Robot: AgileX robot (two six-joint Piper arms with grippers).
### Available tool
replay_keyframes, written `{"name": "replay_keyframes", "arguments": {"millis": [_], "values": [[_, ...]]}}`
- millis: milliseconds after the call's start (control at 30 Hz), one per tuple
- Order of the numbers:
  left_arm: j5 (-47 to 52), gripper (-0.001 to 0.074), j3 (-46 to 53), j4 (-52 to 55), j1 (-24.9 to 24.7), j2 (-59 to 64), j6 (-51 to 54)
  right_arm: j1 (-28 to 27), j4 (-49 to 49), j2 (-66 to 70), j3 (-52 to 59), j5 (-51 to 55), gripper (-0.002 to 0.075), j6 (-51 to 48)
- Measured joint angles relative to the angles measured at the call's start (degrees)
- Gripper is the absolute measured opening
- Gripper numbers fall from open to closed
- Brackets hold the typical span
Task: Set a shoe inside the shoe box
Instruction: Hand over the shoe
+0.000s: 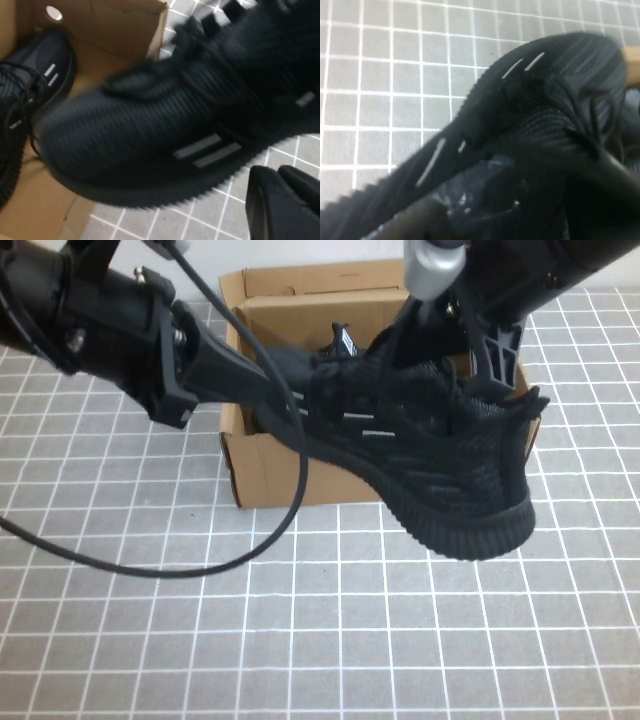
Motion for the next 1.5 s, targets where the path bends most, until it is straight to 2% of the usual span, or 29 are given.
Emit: {"name": "replay_keyframes", "arguments": {"millis": [200,533,833,933,1067,1167,1267,1500], "values": [[0.01,-0.0001,-1.81,0.36,0.0,2.68,-0.1,0.0,0.5,0.65,-1.05,1.72,-0.0006,-7.24],[0.01,-0.0001,-1.89,-1.56,-0.23,4.11,-1.03,-0.06,4.83,0.69,-1.05,1.72,-0.0006,-9.2],[0.01,0.0007,-1.89,-2.14,-4.52,4.11,1.87,-0.06,5.38,0.69,1.07,1.85,-0.0006,-9.68],[0.01,0.0082,-2.53,-0.71,-5.09,4.11,2.02,-0.06,4.22,0.69,1.17,1.85,-0.0006,-9.77],[0.01,0.0322,-2.62,0.79,-5.2,4.11,2.15,-0.06,3.24,0.78,1.27,1.85,-0.0006,-9.88],[0.01,0.0466,-2.62,0.92,-5.2,4.11,2.6,-0.06,3.24,0.78,1.3,1.76,-0.0006,-10.83],[0.01,0.0517,-2.62,0.92,-5.2,4.11,5.12,-0.06,3.24,0.78,1.3,1.76,-0.0006,-12.03],[0.01,0.0536,-2.62,-0.16,-5.2,4.11,10.75,1.54,2.99,0.78,1.3,1.76,-0.0006,-12.96]]}}
